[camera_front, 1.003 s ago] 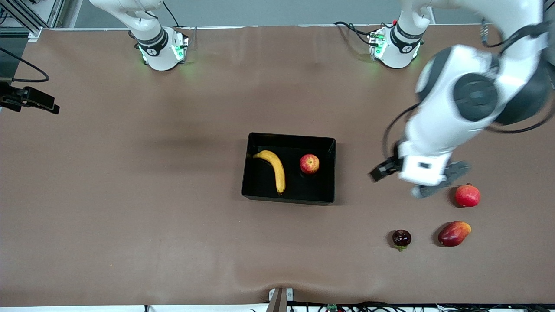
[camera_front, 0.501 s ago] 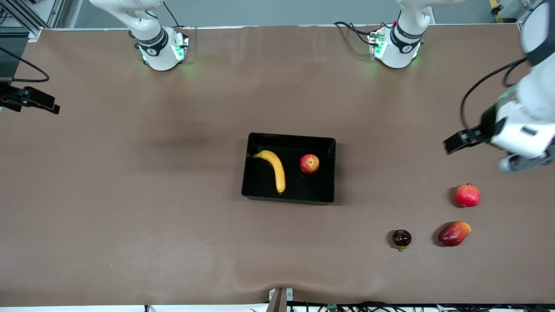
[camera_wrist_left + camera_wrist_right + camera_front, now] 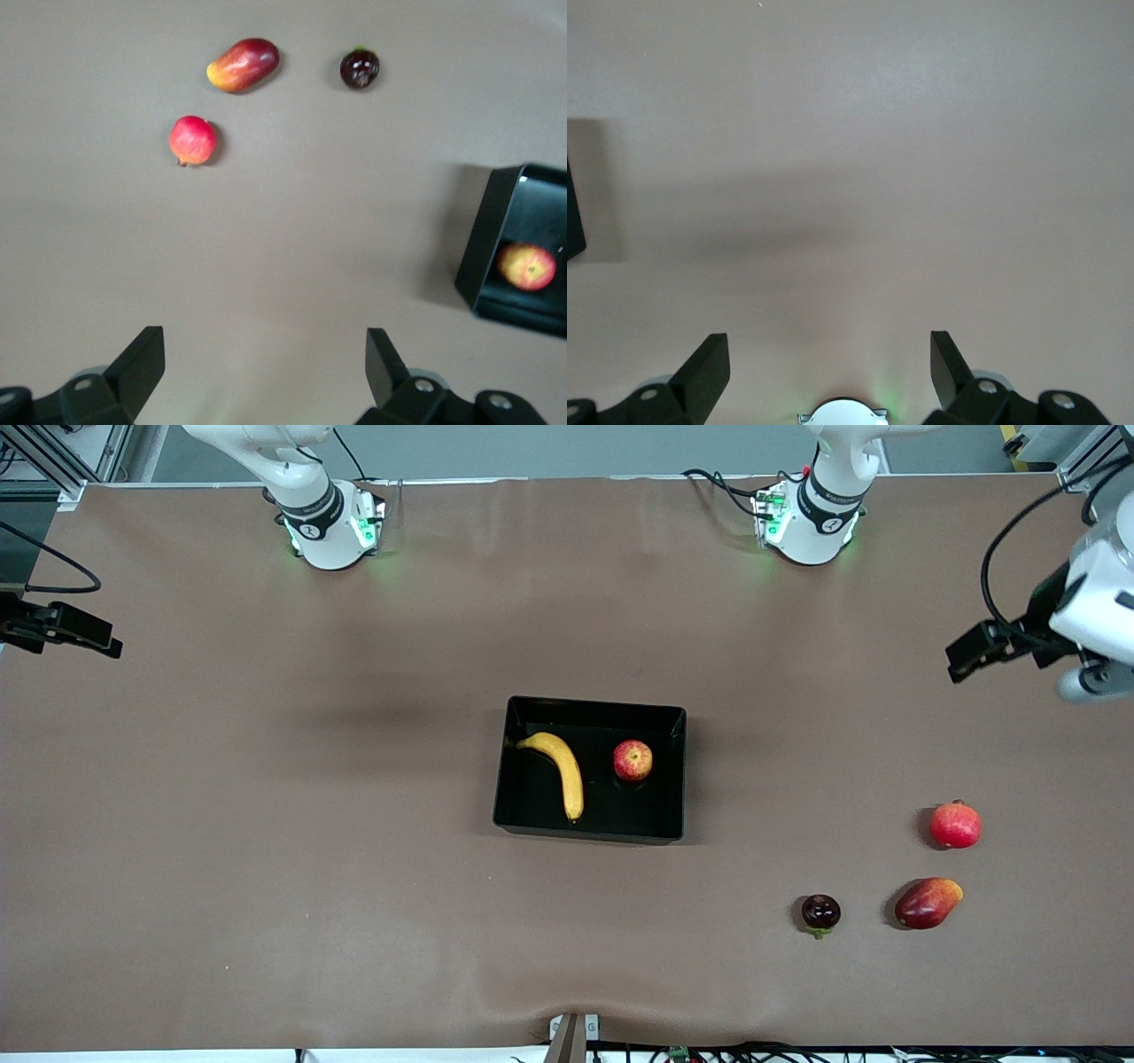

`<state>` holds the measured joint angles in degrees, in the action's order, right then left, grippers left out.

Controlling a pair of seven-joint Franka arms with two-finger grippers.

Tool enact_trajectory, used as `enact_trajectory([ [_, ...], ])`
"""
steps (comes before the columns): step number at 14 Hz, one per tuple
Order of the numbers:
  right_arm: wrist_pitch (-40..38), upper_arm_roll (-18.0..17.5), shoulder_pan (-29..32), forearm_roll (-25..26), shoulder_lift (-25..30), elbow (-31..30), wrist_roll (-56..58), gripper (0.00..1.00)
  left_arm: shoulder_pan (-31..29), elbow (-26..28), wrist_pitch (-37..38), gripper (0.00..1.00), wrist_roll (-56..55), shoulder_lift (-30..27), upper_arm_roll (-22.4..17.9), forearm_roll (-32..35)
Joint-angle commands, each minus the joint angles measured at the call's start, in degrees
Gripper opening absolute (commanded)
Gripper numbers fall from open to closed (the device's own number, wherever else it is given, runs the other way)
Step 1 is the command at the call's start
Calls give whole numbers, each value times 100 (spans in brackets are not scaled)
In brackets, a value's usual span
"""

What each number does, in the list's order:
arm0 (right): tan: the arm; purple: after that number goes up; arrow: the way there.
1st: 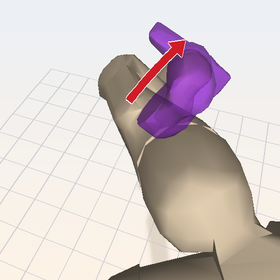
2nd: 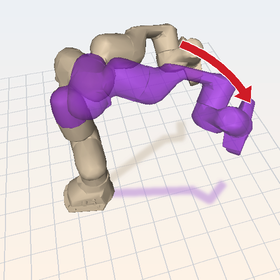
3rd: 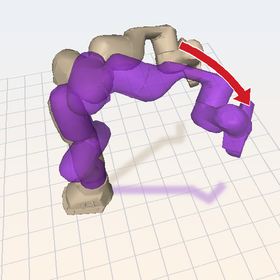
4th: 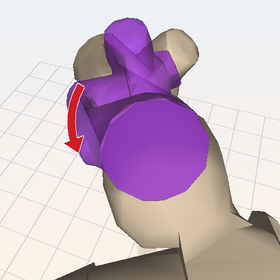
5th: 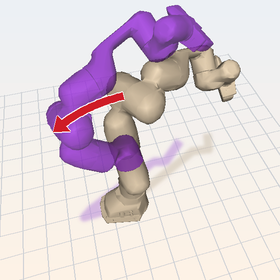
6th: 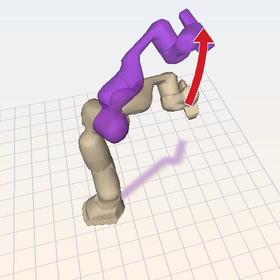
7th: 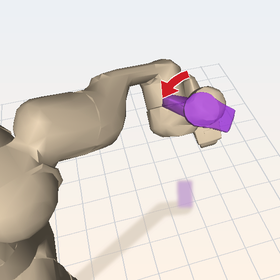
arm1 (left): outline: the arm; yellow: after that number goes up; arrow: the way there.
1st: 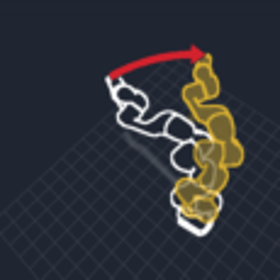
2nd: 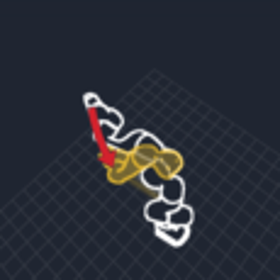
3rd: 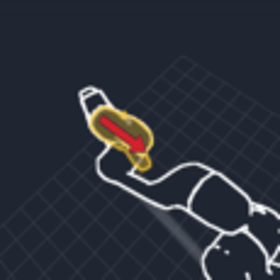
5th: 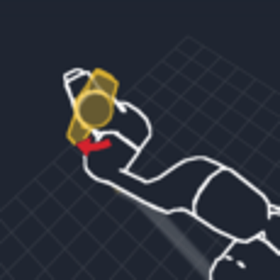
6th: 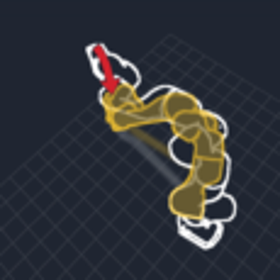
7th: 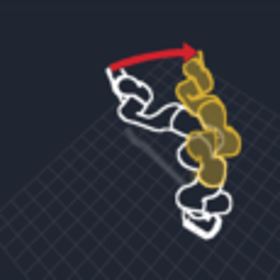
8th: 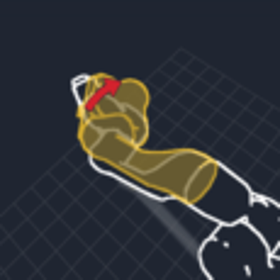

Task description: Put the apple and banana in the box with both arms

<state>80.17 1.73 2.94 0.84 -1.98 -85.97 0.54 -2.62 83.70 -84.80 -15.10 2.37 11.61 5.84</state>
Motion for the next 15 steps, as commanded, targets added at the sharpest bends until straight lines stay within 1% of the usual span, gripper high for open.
enact_trajectory([
  [1, -81, 11, -21, -40, -13, 89, 43, 100, 382, 971, -353, 100, 279, -781, -578, -4],
  [2, -72, 2, -21, -48, -13, 89, 43, 100, 454, 1017, -353, 100, 297, -825, -677, -99],
  [5, -72, 2, -21, -49, -4, 89, 43, 100, 437, 973, -73, 100, 411, -843, -651, -223],
  [9, -72, -7, -21, -48, 5, 89, 43, 100, 402, 956, -54, 100, 561, -843, -642, -487],
  [15, -63, -7, -30, -48, 5, 98, 34, 100, 437, 815, -45, 100, 579, -712, -642, -514],
])
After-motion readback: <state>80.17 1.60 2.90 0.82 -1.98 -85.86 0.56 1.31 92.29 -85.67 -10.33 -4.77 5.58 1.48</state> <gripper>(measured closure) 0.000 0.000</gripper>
